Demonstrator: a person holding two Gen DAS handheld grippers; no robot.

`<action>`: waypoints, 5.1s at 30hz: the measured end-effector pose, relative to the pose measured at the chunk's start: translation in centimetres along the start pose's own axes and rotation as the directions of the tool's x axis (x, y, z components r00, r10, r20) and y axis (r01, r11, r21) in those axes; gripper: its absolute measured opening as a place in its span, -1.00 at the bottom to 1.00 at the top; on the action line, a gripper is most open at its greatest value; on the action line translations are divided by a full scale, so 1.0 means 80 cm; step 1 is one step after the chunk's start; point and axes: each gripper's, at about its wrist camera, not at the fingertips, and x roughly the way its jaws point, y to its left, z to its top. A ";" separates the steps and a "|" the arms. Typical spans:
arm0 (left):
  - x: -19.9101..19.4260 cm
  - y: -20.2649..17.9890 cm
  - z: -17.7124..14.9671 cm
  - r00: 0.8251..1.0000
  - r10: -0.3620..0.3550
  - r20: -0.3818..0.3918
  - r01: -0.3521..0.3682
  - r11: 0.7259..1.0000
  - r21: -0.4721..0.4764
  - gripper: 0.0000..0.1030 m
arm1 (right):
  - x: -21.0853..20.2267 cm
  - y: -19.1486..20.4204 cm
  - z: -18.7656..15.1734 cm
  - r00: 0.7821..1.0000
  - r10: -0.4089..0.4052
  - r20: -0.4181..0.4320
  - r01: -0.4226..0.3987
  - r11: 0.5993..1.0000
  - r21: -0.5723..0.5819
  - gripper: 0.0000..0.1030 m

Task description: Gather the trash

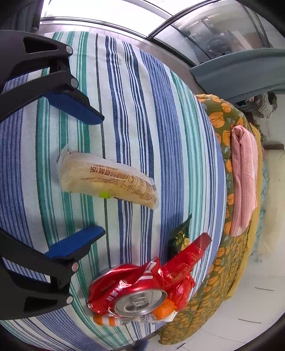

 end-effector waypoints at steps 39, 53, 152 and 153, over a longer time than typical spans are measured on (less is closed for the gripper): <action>-0.129 -0.181 -0.167 0.988 -0.152 0.009 0.152 0.988 -0.016 -0.20 | -0.112 0.028 -0.171 0.980 0.165 -0.113 -0.174 0.982 -0.070 -0.63; -0.136 -0.175 -0.165 0.986 -0.167 -0.001 0.167 0.986 0.000 0.13 | -0.128 0.011 -0.169 0.991 0.117 -0.066 -0.121 0.991 -0.057 0.11; -0.055 -0.158 -0.081 0.997 0.073 0.000 -0.073 0.993 -0.096 0.91 | 0.064 0.108 -0.014 0.995 -0.082 -0.058 0.069 0.976 -0.205 0.91; -0.055 -0.158 -0.081 0.997 0.073 0.000 -0.073 0.993 -0.096 0.91 | 0.066 0.107 -0.011 0.995 -0.084 -0.058 0.071 0.977 -0.202 0.92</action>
